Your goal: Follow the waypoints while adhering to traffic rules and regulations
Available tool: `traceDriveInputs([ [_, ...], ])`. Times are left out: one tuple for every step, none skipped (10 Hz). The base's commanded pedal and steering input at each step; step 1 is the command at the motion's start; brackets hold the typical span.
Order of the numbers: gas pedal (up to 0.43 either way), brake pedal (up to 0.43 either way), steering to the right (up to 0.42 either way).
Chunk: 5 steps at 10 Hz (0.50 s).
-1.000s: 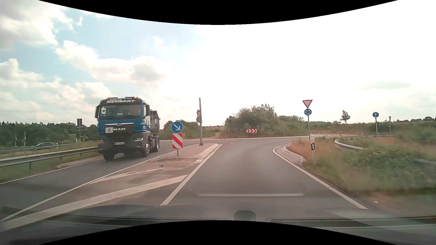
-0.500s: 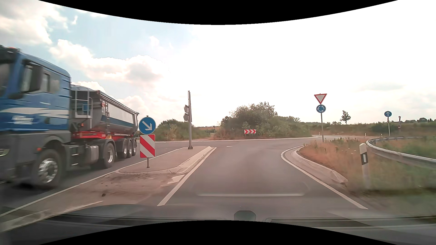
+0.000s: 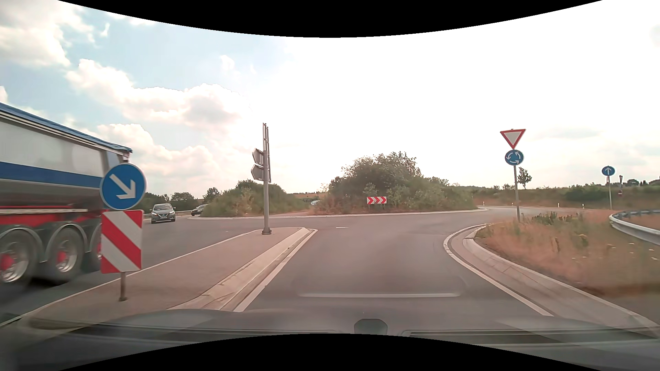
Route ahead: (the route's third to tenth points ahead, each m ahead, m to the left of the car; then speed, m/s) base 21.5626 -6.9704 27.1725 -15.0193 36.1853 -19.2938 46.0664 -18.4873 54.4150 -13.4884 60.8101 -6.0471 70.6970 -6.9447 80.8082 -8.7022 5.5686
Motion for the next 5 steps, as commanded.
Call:
traceDriveInputs([
  [0.0, 0.201, 0.031],
  [0.0, 0.201, 0.031],
  [0.0, 0.201, 0.03],
  [0.0, 0.201, 0.031],
  [0.0, 0.201, 0.031],
])
